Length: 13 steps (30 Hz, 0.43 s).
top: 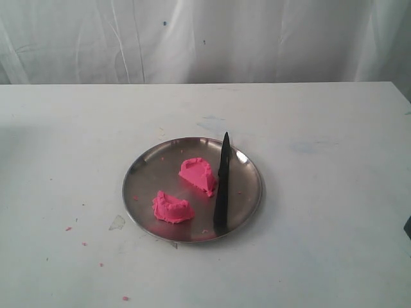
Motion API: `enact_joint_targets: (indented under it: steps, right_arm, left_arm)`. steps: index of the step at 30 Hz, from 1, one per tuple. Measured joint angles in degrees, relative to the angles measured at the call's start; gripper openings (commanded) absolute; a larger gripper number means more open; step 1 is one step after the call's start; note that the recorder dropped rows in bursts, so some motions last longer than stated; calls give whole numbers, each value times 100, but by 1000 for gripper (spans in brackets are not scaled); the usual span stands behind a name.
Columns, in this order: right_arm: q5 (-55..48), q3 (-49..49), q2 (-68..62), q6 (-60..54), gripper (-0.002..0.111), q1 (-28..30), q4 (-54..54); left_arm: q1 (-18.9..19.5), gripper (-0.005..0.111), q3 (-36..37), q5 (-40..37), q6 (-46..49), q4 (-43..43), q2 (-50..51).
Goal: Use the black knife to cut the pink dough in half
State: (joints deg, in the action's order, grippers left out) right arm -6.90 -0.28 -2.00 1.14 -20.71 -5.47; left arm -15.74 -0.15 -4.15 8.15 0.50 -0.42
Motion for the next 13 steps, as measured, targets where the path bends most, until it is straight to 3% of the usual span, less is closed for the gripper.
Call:
enact_joint_targets:
  steps: [13]
  right_arm:
    - [0, 0, 0, 0, 0, 0, 0]
  left_arm:
    - [-35, 0, 0, 0, 0, -10, 0]
